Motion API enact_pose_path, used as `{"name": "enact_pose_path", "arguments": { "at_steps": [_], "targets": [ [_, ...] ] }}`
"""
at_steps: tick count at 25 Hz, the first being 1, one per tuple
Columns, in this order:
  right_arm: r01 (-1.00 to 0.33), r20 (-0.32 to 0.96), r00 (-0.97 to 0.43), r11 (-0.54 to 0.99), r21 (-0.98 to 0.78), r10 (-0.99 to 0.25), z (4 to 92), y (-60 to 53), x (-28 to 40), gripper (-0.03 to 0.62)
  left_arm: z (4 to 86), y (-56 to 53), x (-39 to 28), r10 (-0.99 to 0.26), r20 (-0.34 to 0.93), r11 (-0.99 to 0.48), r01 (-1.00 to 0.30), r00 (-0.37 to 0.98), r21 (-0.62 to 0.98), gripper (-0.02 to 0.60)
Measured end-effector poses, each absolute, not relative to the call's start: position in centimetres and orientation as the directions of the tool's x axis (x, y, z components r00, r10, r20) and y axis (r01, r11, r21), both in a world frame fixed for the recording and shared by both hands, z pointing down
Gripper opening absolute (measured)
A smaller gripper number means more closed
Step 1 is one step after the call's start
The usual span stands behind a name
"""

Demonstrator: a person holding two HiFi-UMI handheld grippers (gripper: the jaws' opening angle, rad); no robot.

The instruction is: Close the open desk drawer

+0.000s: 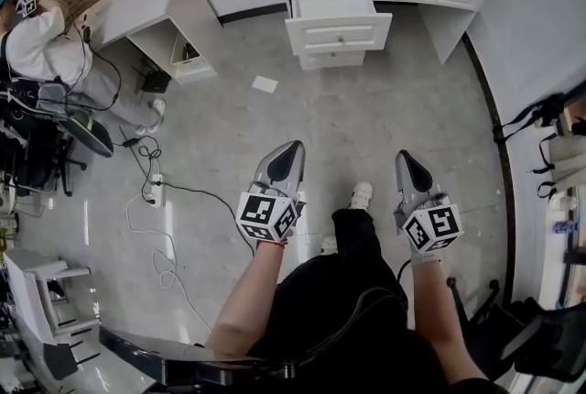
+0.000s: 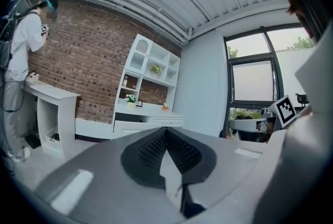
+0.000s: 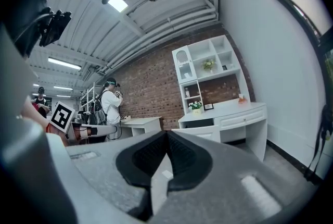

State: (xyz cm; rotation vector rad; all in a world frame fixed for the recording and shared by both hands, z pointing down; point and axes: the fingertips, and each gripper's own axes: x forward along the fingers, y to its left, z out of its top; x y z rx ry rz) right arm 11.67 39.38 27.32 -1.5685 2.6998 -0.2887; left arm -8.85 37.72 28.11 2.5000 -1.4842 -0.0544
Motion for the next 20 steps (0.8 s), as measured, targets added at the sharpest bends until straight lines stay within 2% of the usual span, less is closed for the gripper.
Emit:
{"name": "enact_pose_path", "arguments": {
  "at_steps": [20],
  "targets": [
    [-0.832,0.071,-0.547,0.532,-0.16,-0.834,26.4,23.9,11.5,0.0,27.2,23.8,-7.5,-0.876,0.093,-0.448,-0.869,0.474,0.211,0.002]
  ]
}}
